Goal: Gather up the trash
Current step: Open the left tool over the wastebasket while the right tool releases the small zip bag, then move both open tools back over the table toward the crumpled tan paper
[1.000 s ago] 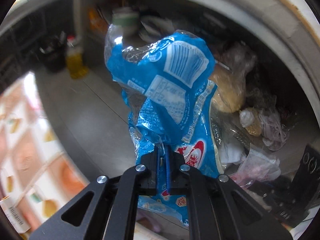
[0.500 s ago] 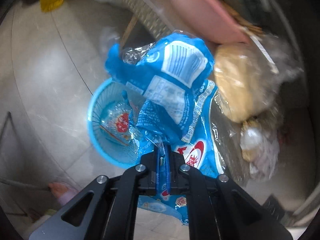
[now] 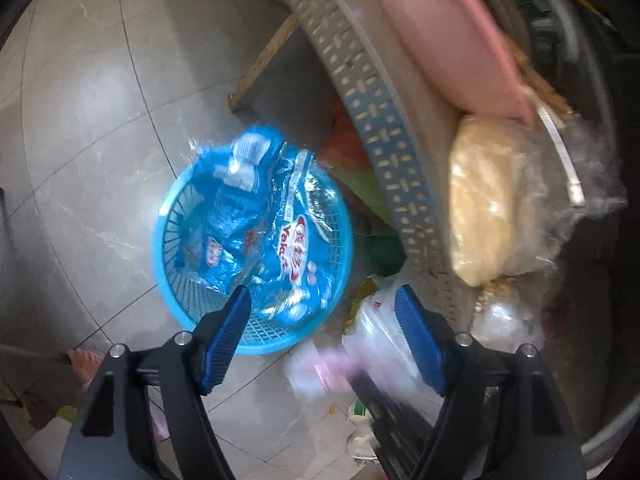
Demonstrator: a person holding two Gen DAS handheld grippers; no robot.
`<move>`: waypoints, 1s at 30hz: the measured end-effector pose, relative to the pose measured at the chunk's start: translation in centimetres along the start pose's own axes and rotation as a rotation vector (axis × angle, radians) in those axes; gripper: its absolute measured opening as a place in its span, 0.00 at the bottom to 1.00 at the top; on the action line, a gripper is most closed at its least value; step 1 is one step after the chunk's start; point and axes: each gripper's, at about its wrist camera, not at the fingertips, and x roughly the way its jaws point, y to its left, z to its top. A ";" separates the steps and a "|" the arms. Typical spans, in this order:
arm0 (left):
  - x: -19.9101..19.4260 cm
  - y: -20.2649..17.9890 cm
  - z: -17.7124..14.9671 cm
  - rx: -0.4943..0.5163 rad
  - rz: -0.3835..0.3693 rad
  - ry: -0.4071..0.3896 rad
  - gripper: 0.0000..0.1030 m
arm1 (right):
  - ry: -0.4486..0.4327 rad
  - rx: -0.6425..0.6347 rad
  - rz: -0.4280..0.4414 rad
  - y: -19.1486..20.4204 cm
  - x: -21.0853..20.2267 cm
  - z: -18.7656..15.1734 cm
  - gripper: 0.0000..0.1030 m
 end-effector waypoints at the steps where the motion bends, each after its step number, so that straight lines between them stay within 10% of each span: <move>1: -1.6 -0.3 -0.2 0.017 -0.001 -0.015 0.70 | 0.002 -0.012 -0.014 0.4 0.7 0.4 0.01; 6: -10.0 -1.2 -2.3 0.109 0.004 -0.088 0.72 | 0.059 -0.041 -0.091 1.7 6.2 2.7 0.10; 9: -14.9 -1.2 -4.6 0.163 -0.007 -0.143 0.74 | 0.118 -0.063 -0.158 1.9 9.4 3.2 0.51; 19: -26.5 3.2 -15.5 0.236 0.032 -0.404 0.80 | 0.048 -0.091 -0.206 2.2 4.9 0.3 0.53; 30: -32.2 6.3 -24.6 0.268 0.149 -0.627 0.81 | -0.056 -0.295 -0.010 9.5 -6.2 -5.2 0.66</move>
